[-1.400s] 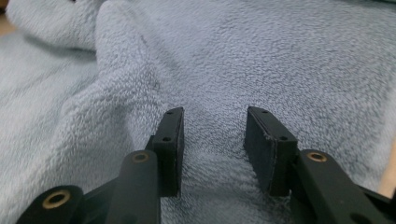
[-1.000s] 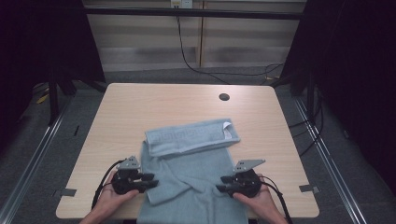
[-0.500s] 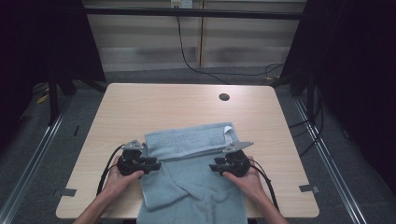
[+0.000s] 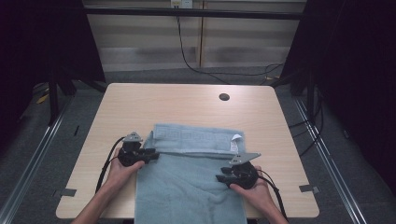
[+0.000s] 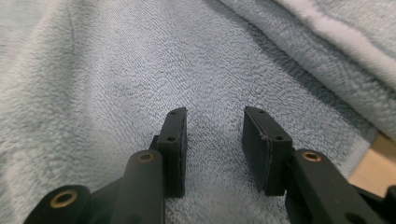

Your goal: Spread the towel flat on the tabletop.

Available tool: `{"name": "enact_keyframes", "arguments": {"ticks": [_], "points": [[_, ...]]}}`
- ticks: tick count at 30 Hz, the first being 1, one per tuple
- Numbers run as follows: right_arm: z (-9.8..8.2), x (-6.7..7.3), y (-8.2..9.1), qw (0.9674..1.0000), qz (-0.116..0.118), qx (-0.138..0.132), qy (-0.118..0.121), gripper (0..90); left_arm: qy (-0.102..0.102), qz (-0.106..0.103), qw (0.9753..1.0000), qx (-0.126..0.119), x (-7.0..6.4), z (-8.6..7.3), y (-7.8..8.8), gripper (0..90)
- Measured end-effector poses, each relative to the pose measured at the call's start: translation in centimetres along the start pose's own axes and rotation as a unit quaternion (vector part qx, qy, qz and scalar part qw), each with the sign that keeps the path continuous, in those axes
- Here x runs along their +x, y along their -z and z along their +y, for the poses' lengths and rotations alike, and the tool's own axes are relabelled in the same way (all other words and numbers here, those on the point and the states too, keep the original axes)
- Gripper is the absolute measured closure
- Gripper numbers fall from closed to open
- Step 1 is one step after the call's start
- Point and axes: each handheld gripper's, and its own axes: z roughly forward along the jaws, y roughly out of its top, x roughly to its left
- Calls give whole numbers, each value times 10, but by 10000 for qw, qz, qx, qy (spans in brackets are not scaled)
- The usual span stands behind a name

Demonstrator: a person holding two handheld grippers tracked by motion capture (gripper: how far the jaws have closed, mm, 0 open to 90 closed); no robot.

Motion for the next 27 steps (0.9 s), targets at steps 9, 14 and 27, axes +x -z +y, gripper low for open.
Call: {"name": "enact_keyframes", "arguments": {"ticks": [9,14,27], "points": [[-27,38,21,9989,466,10,37,593,-402,-277,9980,407,-49,-27,24,645],[-23,29,32,9981,541,-302,32,670,-634,-521,9960,351,-64,-42,48,653],[-10,-34,40,9983,-228,-529,-96,601,-555,-367,9978,46,-37,-3,17,657]]}}
